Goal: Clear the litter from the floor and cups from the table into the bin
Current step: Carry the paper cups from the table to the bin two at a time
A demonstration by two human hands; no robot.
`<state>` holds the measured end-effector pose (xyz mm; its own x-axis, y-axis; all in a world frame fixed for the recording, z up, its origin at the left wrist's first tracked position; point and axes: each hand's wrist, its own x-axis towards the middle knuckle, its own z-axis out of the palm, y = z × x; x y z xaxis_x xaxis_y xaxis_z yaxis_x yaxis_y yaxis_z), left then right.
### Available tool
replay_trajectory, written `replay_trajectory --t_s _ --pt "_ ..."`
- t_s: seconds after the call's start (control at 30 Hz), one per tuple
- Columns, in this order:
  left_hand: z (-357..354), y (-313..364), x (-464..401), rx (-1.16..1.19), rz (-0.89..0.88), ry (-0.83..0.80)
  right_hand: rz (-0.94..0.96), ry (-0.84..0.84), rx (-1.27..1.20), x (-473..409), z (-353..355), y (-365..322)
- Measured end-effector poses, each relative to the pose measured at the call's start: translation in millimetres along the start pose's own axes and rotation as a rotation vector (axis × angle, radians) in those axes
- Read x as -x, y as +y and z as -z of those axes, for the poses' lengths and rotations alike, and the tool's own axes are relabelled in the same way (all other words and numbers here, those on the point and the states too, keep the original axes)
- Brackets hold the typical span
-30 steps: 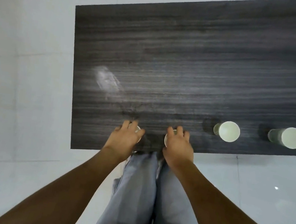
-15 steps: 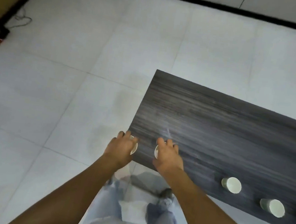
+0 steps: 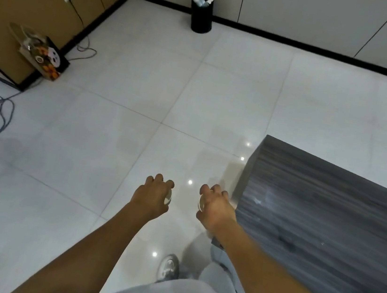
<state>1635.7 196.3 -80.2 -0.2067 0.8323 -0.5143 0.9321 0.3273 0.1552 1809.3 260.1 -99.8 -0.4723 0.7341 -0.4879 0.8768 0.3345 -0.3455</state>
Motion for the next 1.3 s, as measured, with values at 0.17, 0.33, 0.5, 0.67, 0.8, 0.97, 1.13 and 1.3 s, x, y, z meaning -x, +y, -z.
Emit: replay_trajectory --t_s 0.17,0.33,0.5,0.67,0.8,0.97,1.13,1.3 --pt "35.8 -25.4 -50.0 0.027 0.018 -0.032 0.023 -0.005 0.039 -58.4 25.8 -26.6" --pt "80.9 -23.9 -136.4 0.017 -0.014 -0.014 0.026 -0.008 0.029 -143.2 73.4 -21.8" --pt "149.3 -11.9 -242.6 0.035 -0.030 0.004 0.023 0.004 0.041 -244.9 149.2 -12.6" --pt "223.4 -10.2 -342.0 0.054 -0.031 0.024 0.031 0.025 0.075 -343.2 231.7 -7.2" --pt "271.2 -23.3 -417.6 0.055 -0.026 0.028 0.010 0.025 0.073 -422.8 282.5 -8.9" --pt "334.0 -50.9 -531.6 0.045 -0.028 0.012 -0.003 0.061 0.071 -539.4 337.4 -20.1" --pt "415.1 -69.1 -644.2 0.032 -0.052 0.005 -0.019 0.080 0.080 -647.3 404.1 -42.4" --pt "489.2 -67.5 -742.8 -0.001 -0.102 0.009 -0.001 0.107 0.112 -734.2 468.9 -48.5"
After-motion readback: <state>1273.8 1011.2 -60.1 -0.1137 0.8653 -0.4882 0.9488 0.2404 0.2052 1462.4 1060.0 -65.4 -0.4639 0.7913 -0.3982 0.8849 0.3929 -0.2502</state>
